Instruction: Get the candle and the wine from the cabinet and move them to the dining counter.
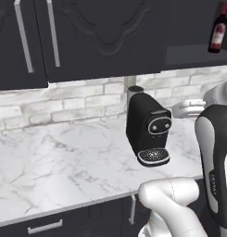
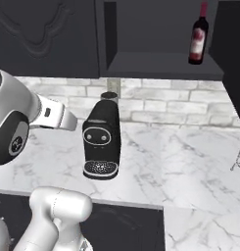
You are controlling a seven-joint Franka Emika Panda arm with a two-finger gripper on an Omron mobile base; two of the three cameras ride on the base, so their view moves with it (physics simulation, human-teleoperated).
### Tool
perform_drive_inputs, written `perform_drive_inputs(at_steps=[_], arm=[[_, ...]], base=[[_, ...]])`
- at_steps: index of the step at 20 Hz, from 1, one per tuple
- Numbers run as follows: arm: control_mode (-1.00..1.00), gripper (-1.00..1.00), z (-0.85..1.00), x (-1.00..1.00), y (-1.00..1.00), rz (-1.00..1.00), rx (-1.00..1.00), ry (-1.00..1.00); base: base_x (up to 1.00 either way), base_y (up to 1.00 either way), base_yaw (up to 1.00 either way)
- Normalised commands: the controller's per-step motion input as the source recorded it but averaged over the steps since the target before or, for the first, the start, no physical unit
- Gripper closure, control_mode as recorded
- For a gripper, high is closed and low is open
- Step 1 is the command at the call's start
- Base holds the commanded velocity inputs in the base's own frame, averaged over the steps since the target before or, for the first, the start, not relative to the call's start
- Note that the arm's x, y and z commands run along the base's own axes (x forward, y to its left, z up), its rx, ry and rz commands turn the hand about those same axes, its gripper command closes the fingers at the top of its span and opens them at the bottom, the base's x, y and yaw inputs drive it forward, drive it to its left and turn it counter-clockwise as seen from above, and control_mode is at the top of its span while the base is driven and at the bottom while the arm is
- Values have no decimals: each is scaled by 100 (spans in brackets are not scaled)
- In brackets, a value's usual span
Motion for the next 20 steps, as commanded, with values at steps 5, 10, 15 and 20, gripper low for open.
perform_drive_inputs(at_steps=[5,10,15,20], arm=[[100,-100,0,0,0,0,0,0],[100,-100,0,0,0,0,0,0],[100,-100,0,0,0,0,0,0],[100,-100,0,0,0,0,0,0]], base=[[10,-90,21],[0,-97,14],[0,-71,0],[0,-35,-5]])
